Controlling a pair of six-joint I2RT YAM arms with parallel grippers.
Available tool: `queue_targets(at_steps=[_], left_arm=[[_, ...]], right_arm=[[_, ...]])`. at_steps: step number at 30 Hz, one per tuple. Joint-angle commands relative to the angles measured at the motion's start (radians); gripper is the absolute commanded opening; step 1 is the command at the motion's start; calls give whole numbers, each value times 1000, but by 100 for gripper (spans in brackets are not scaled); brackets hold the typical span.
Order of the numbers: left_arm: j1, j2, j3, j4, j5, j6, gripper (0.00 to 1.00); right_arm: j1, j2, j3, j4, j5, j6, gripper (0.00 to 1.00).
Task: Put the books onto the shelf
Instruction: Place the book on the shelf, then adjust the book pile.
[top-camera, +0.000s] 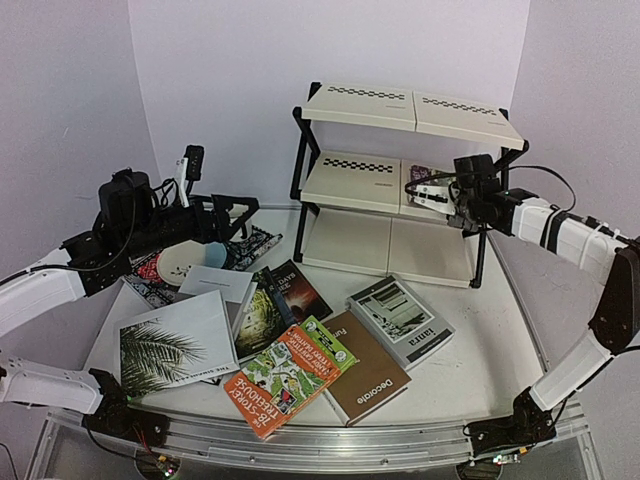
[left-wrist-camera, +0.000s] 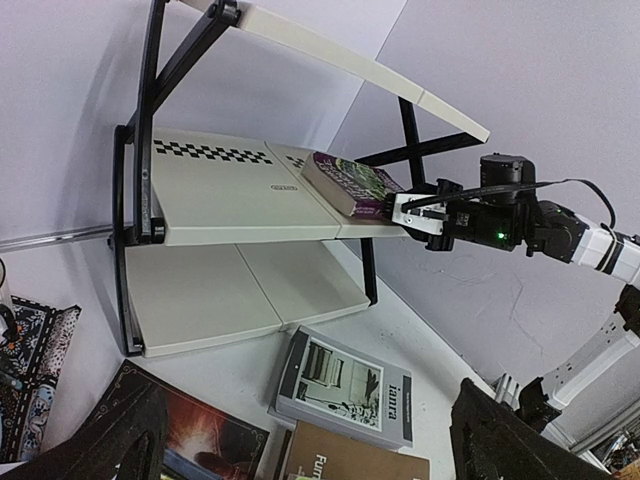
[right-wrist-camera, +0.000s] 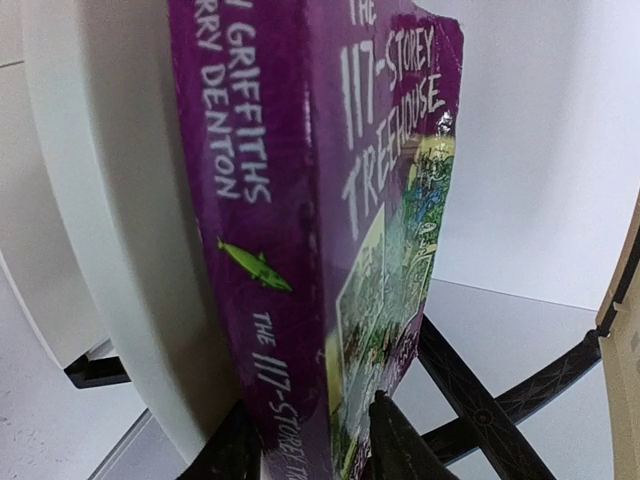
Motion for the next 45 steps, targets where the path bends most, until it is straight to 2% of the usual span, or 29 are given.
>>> queue_targets(at_steps=[1, 8, 13, 14, 18, 21, 25, 27, 30, 37, 42, 45], left_arm=[[4, 2, 51, -4, -3, 11, 100], [5, 12, 53, -6, 11, 9, 100], [4, 24, 55, -8, 21, 3, 100], [4, 27, 55, -9, 23, 2, 100], [4, 30, 50, -9, 29, -3, 100], [4, 32, 41, -12, 37, -5, 100], [4, 33, 32, -33, 48, -6, 100], [4, 32, 32, -64, 54, -6, 100], [4, 24, 19, -93, 60, -11, 100], [4, 4, -36, -147, 97, -61, 100], [4, 0, -90, -163, 127, -108, 100], [3, 10, -117, -163, 161, -132, 99]], right_arm=[[-4, -31, 48, -55, 7, 37, 44], [-4, -88, 37, -133, -14, 72, 65], [4, -129, 40, -203, -47, 120, 90], [9, -139, 39, -215, -51, 129, 92], [62, -170, 41, -249, -35, 183, 98], [138, -199, 41, -265, 1, 266, 98], [304, -212, 31, -291, 105, 423, 98], [386, -218, 19, -302, 142, 535, 98], [482, -240, 6, -341, 123, 802, 98], [527, -338, -78, -374, -188, 1544, 90], [539, -387, -216, -338, -367, 1923, 88], [586, -418, -320, -272, -404, 2058, 86]])
